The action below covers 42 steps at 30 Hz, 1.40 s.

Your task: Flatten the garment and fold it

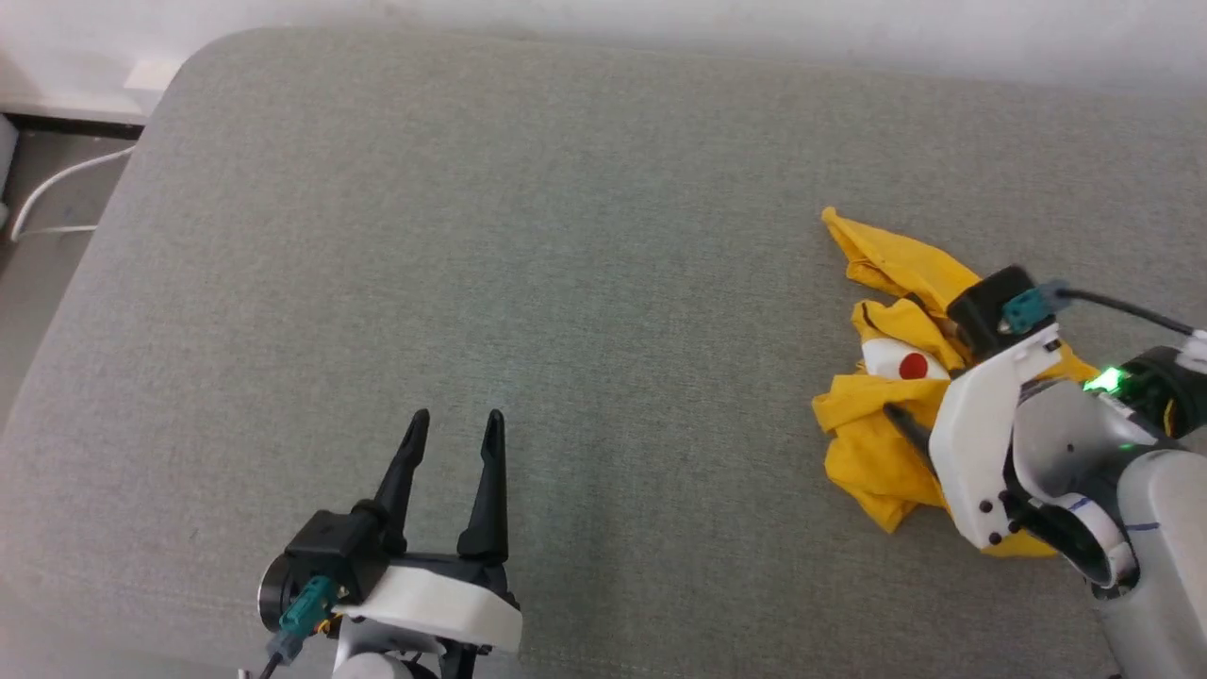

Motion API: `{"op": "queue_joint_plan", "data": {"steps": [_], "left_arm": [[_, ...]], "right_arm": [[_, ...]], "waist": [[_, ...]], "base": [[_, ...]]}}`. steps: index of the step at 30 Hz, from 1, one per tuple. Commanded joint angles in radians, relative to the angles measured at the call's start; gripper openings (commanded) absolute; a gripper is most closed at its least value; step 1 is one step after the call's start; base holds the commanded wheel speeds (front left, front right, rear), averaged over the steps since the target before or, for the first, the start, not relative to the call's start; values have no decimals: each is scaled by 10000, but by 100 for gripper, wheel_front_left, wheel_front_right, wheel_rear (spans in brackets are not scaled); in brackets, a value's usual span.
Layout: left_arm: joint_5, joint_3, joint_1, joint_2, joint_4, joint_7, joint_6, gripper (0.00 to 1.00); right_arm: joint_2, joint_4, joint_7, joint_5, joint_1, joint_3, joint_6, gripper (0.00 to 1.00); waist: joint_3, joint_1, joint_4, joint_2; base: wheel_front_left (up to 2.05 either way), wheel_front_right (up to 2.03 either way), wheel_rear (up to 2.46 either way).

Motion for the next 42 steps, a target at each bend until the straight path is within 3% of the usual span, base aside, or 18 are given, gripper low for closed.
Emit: {"op": "queue_joint_plan", "data": {"steps": [1, 7, 8, 9, 10, 17, 23, 29, 37, 39, 40, 41, 42], "left_arm": [[1, -15, -151, -13, 12, -46, -59, 100], [-9, -69, -233, -13, 59, -46, -95, 100], [-18, -60, -237, -13, 55, -46, -84, 100], [-24, -44, -232, -13, 52, -46, -74, 100], [-25, -22, -220, -13, 50, -46, -64, 100], [-34, 45, -8, -13, 83, -46, 8, 100], [-135, -132, 17, -13, 64, -46, 42, 100], [-145, -209, 0, -13, 93, -46, 14, 100], [-271, -441, -136, -13, 203, -46, -4, 100], [-284, -455, -150, -13, 220, -46, 7, 100], [-285, -455, -155, -13, 228, -46, 11, 100], [-285, -449, -161, -13, 235, -46, 15, 100], [-283, -437, -164, -13, 242, -46, 18, 100]], "right_arm": [[-157, 348, -24, 91, -233, 281, -9, 100], [-476, 2033, -430, 108, -562, 985, -9, 96], [-405, 2293, -501, 136, -576, 975, -9, 51], [-315, 2517, -560, 165, -584, 960, -9, 18], [-255, 2688, -601, 181, -597, 990, -9, 0], [273, 2900, -1490, 416, -1117, 274, -9, 0], [802, 2725, -2792, -384, -2378, -670, -9, 0], [1421, 3372, -3242, -996, -2810, 59, -9, 0], [2469, 5529, -4172, -788, -2247, 1711, -9, 0], [2645, 6086, -4426, -667, -2166, 1857, -9, 20], [2703, 6285, -4581, -625, -2187, 1904, -9, 90], [2749, 6442, -4760, -582, -2240, 1925, -9, 100], [2784, 6547, -4916, -518, -2312, 1957, -9, 100]], "waist": [[73, 0, 189, 0], [212, 0, 632, 0], [223, 0, 683, 0], [222, 0, 723, 0], [214, 0, 753, 0], [-109, 0, 790, 0], [-274, 0, 821, 0], [-240, 0, 906, 0], [-86, 0, 1308, 0], [-90, 0, 1362, 0], [-88, 0, 1378, 0], [-92, 0, 1384, 0], [-102, 0, 1380, 0]], "base": [[0, 0, 0], [0, 0, 0], [0, 0, 0], [0, 0, 0], [0, 0, 0], [0, 0, 0], [0, 0, 0], [0, 0, 0], [0, 0, 0], [0, 0, 0], [0, 0, 0], [0, 0, 0], [0, 0, 0]]}}
